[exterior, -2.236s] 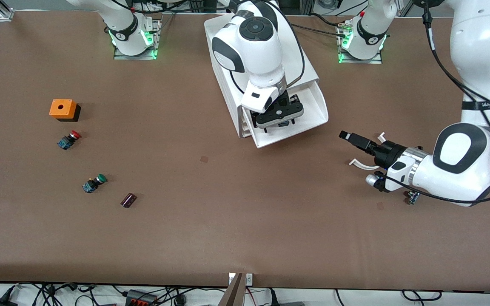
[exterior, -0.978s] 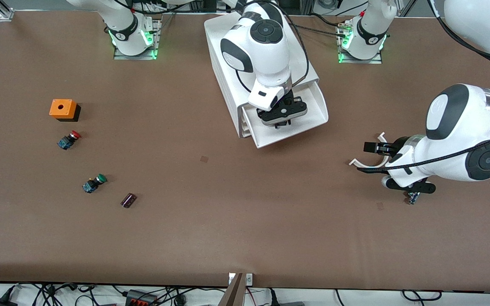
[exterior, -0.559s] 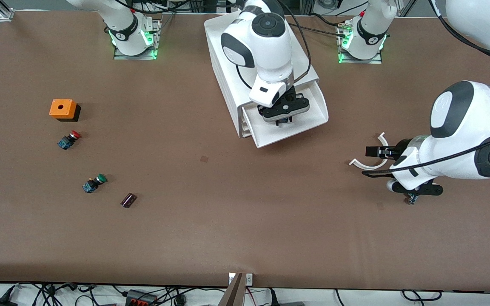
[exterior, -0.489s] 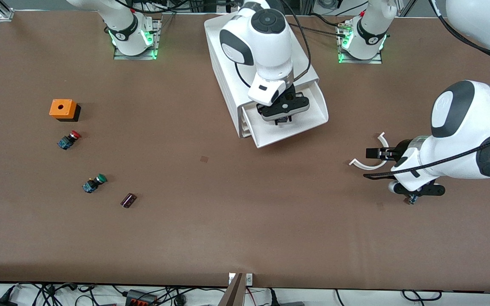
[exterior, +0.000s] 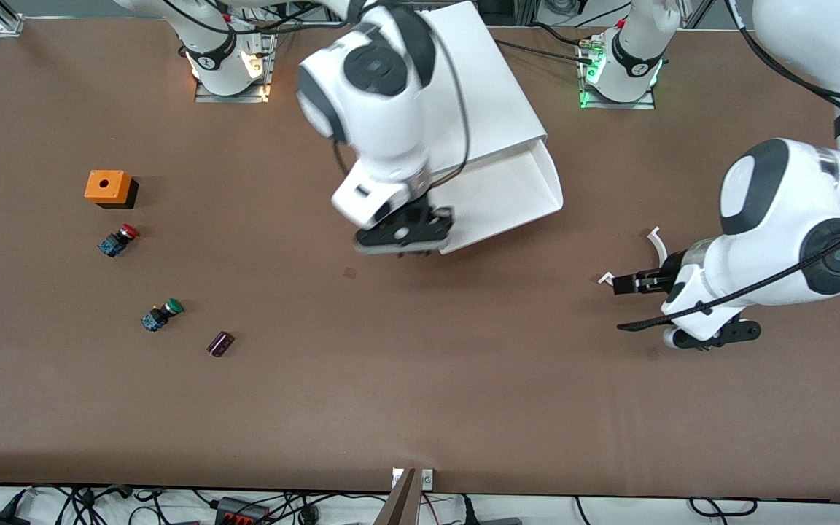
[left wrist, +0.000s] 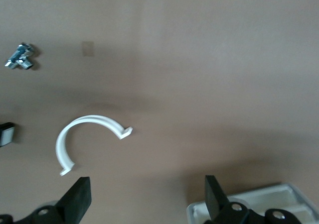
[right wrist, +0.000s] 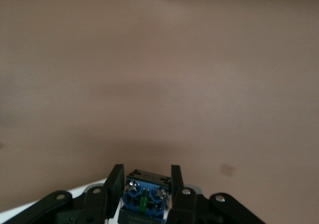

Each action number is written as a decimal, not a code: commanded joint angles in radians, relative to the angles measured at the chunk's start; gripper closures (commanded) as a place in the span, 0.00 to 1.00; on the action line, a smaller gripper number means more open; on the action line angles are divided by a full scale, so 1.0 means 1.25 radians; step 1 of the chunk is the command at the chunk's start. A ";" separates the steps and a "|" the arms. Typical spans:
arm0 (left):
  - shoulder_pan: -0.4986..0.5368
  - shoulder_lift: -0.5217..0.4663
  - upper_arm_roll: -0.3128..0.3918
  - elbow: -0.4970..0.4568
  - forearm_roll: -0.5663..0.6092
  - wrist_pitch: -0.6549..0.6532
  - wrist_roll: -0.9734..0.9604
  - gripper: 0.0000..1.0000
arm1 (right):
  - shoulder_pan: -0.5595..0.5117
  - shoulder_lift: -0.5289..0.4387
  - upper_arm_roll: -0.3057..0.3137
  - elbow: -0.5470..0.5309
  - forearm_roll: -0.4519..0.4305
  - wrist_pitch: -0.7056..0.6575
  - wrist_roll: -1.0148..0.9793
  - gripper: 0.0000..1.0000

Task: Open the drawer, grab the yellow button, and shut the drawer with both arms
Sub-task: 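Lift the button out with the right gripper while the left gripper nears the drawer, then push the drawer closed with the left gripper while the right gripper carries the button, then set the button down with the right gripper while the left gripper presses the drawer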

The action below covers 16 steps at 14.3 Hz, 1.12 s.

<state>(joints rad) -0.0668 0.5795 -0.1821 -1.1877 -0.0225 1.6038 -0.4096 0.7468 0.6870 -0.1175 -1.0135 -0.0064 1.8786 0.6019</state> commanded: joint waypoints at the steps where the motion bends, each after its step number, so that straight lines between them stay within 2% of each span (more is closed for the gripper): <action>1: -0.035 0.005 -0.005 -0.074 0.006 0.102 -0.089 0.00 | -0.077 -0.006 0.014 -0.036 0.001 -0.045 -0.126 0.88; 2: -0.045 0.005 -0.015 -0.096 0.001 0.126 -0.115 0.00 | -0.105 -0.018 0.017 -0.070 0.005 -0.041 -0.191 0.88; 4: -0.046 0.000 -0.031 -0.137 -0.035 0.166 -0.141 0.00 | -0.151 -0.032 0.015 -0.128 0.058 -0.035 -0.290 0.88; 6: -0.046 -0.011 -0.057 -0.170 -0.078 0.178 -0.186 0.00 | -0.173 -0.038 0.015 -0.163 0.062 -0.036 -0.319 0.88; 10: -0.047 -0.058 -0.122 -0.271 -0.075 0.234 -0.260 0.00 | -0.239 -0.050 0.018 -0.282 0.068 -0.024 -0.388 0.88; 13: -0.048 -0.093 -0.149 -0.352 -0.077 0.269 -0.267 0.00 | -0.261 -0.092 0.017 -0.404 0.068 0.053 -0.401 0.88; 16: -0.048 -0.103 -0.187 -0.373 -0.075 0.266 -0.309 0.00 | -0.278 -0.125 0.017 -0.522 0.067 0.164 -0.432 0.88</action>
<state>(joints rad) -0.1392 0.5044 -0.3814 -1.5842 -0.1047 1.9160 -0.7609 0.4168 0.6195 -0.1167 -1.5068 0.0654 1.9896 0.1031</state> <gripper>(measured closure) 0.000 0.573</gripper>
